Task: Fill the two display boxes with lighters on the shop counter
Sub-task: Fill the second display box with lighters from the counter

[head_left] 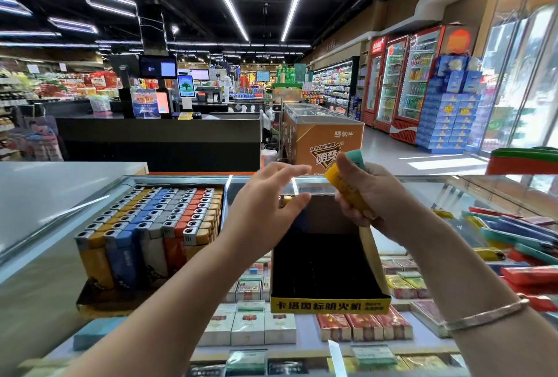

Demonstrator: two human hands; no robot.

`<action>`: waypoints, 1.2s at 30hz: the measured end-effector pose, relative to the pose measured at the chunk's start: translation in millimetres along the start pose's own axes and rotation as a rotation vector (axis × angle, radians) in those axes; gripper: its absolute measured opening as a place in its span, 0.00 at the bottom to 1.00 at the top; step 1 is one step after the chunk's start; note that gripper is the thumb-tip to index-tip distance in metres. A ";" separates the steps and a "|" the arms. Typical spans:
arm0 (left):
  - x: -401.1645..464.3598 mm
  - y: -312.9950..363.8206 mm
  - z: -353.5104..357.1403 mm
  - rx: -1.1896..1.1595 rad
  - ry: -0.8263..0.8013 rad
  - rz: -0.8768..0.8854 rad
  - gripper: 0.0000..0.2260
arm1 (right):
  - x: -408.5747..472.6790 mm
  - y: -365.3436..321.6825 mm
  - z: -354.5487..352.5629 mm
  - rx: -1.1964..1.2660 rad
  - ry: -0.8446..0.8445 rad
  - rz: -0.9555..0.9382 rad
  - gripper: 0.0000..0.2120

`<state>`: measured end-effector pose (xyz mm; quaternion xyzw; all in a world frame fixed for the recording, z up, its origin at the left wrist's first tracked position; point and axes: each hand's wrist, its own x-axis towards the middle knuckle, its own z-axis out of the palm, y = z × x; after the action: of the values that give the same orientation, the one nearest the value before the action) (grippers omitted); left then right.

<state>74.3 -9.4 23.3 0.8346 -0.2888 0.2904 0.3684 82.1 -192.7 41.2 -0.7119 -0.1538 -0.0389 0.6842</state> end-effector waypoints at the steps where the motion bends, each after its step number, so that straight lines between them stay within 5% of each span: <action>1: 0.0 3.4 -1.0 -0.038 0.032 0.037 0.18 | -0.1 0.3 1.5 0.040 -0.033 0.032 0.26; 13: -2.6 11.9 3.4 0.252 0.015 0.382 0.11 | -1.3 0.3 12.1 0.306 -0.195 0.313 0.22; 18: -3.0 14.4 2.2 0.346 0.024 0.428 0.10 | 1.3 -0.6 10.1 0.262 -0.067 0.300 0.19; 22: -3.7 15.1 -0.2 0.297 0.037 0.320 0.11 | 3.7 0.4 4.0 0.272 0.071 0.178 0.16; 26: -3.3 12.9 -0.4 -0.031 0.042 0.048 0.05 | 3.1 -4.7 -0.7 0.235 0.167 0.056 0.15; 32: 4.5 3.7 -4.3 -0.439 0.015 -0.186 0.16 | 3.4 -1.2 -5.0 -0.303 0.508 -0.225 0.11; 36: 4.9 3.1 -4.9 -0.452 0.026 -0.189 0.19 | 6.2 4.8 -4.9 -0.375 0.470 -0.212 0.11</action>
<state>74.1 -8.5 30.9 0.7505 -0.2624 0.1933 0.5749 90.0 -196.5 38.5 -0.7772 -0.0550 -0.3011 0.5498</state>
